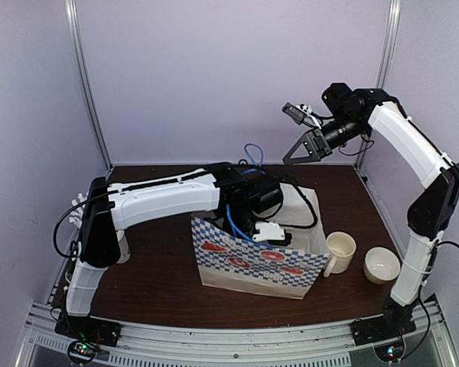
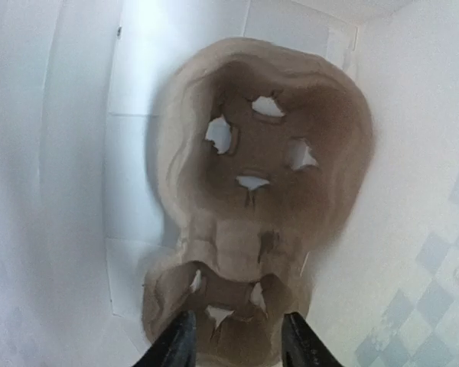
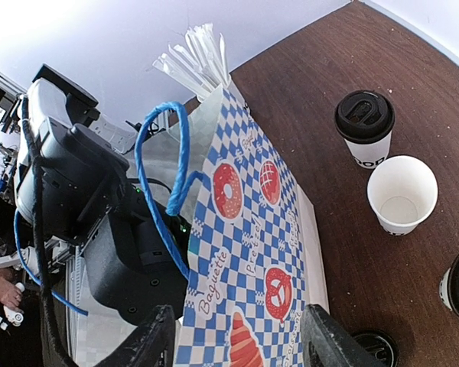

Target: Pack the takeout coffee

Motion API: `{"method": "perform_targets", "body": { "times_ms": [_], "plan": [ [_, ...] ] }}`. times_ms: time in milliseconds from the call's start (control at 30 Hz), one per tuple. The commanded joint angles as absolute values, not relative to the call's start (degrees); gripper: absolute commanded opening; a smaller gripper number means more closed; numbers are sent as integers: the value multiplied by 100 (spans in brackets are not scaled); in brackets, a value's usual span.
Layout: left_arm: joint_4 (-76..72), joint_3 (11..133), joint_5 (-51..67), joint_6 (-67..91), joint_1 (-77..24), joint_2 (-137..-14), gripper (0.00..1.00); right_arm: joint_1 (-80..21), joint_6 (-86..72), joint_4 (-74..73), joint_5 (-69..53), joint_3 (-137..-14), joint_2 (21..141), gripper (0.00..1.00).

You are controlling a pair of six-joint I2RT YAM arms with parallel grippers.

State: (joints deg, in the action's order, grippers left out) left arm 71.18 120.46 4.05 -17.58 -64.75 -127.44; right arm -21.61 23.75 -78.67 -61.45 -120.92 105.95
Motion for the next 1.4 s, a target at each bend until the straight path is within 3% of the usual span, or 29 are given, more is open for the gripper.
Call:
{"method": "perform_targets", "body": {
  "times_ms": [0,167,600,800,1100,1367],
  "plan": [
    [7196,12218,398,-1803,-6554,-12734,48,-2171,2443,-7945,-6108,-12162,10483,59],
    [7256,12193,395,-1803,-6565,-12550,54,-2141,2499,-8011,-5999,-12220,10452,59],
    [7210,12682,491,-1825,-6561,-11256,56,-1579,2443,-7812,-5715,-11839,10202,59],
    [6683,12173,306,-2076,-6478,-10243,56,-1538,2513,-7659,-5551,-11524,10037,60],
    [5734,11706,624,-1877,-5473,-9927,66,-1538,2591,-7589,-5475,-11364,9902,60],
    [5723,11923,307,-795,-4434,-10448,61,-1697,2874,-7698,-5640,-11088,9550,61]
  ]
}}
